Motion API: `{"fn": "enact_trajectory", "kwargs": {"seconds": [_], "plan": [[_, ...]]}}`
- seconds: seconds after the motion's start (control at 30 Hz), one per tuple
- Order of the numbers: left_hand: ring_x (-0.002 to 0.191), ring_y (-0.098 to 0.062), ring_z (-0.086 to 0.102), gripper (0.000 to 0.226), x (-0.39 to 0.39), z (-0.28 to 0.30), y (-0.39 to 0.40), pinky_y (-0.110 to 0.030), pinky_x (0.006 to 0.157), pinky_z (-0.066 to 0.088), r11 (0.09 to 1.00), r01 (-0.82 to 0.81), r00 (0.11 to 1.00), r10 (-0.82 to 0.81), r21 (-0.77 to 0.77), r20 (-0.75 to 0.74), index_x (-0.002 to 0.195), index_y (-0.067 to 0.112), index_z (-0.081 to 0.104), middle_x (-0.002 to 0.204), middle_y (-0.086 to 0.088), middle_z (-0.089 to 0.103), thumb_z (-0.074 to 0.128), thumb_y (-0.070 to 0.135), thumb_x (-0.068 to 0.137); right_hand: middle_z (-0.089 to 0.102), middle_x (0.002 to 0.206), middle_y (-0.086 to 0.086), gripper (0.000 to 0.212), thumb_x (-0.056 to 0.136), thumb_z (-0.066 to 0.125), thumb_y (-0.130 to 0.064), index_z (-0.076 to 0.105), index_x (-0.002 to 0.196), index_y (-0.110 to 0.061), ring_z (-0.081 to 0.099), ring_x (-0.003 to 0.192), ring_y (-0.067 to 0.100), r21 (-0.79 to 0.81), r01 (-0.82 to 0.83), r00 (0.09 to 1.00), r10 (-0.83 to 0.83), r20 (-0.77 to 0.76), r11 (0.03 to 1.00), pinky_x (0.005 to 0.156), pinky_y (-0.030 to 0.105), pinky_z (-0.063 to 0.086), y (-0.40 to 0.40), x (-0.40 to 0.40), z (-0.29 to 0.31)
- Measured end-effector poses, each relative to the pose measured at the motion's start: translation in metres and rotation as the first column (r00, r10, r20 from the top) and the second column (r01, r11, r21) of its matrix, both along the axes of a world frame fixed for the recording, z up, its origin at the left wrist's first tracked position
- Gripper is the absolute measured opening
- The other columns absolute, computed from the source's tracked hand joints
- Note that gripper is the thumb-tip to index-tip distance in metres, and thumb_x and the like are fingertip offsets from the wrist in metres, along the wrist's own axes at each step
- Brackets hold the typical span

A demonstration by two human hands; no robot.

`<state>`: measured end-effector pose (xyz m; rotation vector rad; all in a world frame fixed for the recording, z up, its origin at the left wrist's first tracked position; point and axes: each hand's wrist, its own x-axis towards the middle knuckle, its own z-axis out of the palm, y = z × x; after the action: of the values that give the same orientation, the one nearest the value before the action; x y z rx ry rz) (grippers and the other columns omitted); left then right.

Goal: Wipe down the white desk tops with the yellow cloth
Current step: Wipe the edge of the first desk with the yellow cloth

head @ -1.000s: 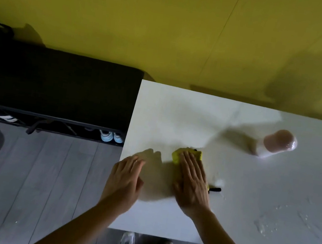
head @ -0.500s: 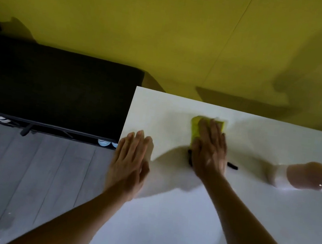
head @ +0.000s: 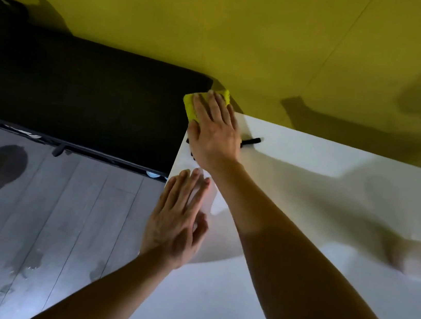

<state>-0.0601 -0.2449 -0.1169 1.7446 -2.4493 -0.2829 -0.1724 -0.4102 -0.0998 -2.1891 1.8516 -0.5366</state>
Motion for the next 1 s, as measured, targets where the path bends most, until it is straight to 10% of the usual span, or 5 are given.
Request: {"fn": "enact_trajectory", "kwargs": {"seconds": [0.13,0.4,0.73,1.0], "plan": [[0.162,-0.028,0.012,0.071,0.002,0.001,0.0,-0.049,0.13,0.022,1.0,0.012,1.0,-0.012,-0.003,-0.019,0.166,0.014,0.023,0.174,-0.012,0.017,0.04,0.038,0.102,0.029,0.165,0.006,0.061,0.1,0.026,-0.041,0.037,0.157,-0.022,0.019,0.155,0.022,-0.033,0.027,0.999,-0.026,0.019,0.999,0.127,0.044,0.017,0.018,-0.036,-0.005],[0.161,-0.031,0.017,0.066,-0.001,0.006,0.001,-0.049,0.13,0.021,1.0,-0.006,0.997,0.005,-0.016,-0.081,0.164,0.011,0.029,0.172,-0.014,0.023,0.036,0.033,0.102,0.026,0.166,0.012,0.063,0.099,0.027,-0.04,0.035,0.158,-0.02,0.021,0.155,0.028,-0.026,0.626,0.779,-0.627,-0.01,0.779,0.127,0.044,0.013,0.069,-0.141,-0.009],[0.144,-0.041,0.043,0.058,0.001,0.009,0.002,-0.054,0.109,0.051,0.996,-0.093,0.982,0.094,0.013,-0.165,0.147,-0.003,0.046,0.151,-0.025,0.045,0.051,0.024,0.096,0.017,0.169,0.001,0.056,0.106,0.032,-0.043,0.026,0.16,-0.028,0.007,0.157,0.019,0.059,-0.066,0.996,0.069,-0.064,0.996,0.128,0.039,0.003,0.027,0.021,0.004],[0.147,-0.038,0.037,0.051,-0.003,0.006,0.005,-0.052,0.118,0.041,0.997,-0.077,0.978,0.072,-0.021,-0.194,0.142,0.001,0.048,0.149,-0.018,0.043,0.055,0.012,0.093,0.036,0.162,0.011,0.055,0.1,0.039,-0.033,0.045,0.153,-0.018,0.03,0.151,0.029,-0.118,0.41,0.911,-0.413,0.002,0.905,0.123,0.045,0.023,0.126,-0.126,-0.014]]}}
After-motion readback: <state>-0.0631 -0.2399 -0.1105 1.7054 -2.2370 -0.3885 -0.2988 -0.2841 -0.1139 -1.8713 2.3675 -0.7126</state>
